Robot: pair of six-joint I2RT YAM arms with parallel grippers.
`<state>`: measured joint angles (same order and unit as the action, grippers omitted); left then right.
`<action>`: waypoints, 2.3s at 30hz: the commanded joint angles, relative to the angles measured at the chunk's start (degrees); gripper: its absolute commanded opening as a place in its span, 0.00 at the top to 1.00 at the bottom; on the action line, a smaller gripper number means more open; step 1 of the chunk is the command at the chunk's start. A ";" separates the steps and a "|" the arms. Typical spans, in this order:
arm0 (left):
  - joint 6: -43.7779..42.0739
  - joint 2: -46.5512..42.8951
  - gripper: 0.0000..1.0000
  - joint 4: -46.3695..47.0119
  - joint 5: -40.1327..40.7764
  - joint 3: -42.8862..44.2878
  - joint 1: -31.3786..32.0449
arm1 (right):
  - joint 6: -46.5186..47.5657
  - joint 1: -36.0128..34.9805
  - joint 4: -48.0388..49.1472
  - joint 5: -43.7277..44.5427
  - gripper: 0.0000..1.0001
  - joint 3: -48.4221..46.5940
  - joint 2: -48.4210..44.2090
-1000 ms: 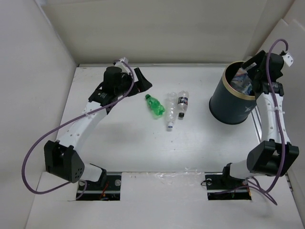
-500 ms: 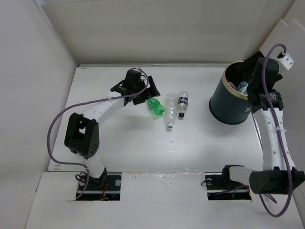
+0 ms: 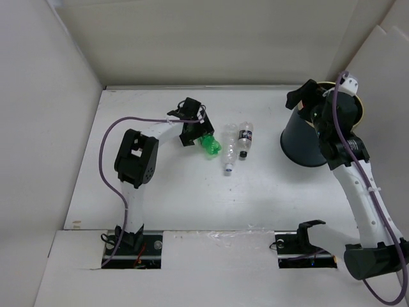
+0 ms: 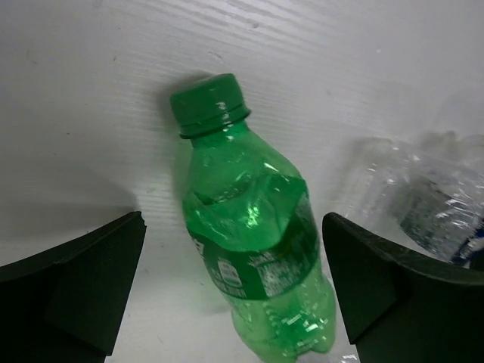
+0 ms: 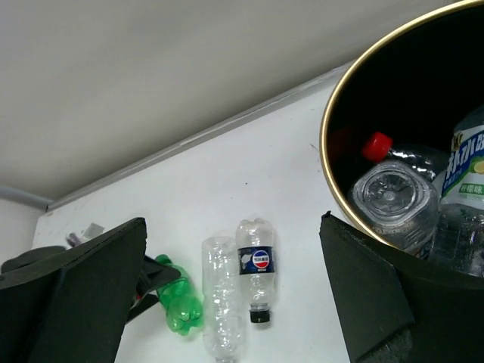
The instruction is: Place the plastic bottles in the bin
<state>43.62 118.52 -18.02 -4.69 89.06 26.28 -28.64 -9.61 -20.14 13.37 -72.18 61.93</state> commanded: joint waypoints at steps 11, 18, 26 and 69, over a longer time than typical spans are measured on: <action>2.00 0.76 1.00 1.23 1.08 -2.48 0.00 | 7.79 -9.45 5.01 -12.38 0.00 3.79 -5.24; -5.55 -17.86 1.00 6.15 -0.57 -11.27 0.52 | 12.21 -16.04 10.81 -31.03 0.00 7.93 0.99; -12.59 -32.55 1.00 4.83 -13.59 -11.27 0.52 | 10.11 -26.86 18.37 -31.55 0.00 6.00 12.68; -2.92 -44.60 0.00 14.76 -6.90 -17.43 0.52 | -1.33 -1.31 7.24 -17.24 0.96 -6.55 11.98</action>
<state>42.70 75.24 -3.90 -11.99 71.29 26.87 -31.03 -14.94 -10.28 -6.85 -72.47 76.27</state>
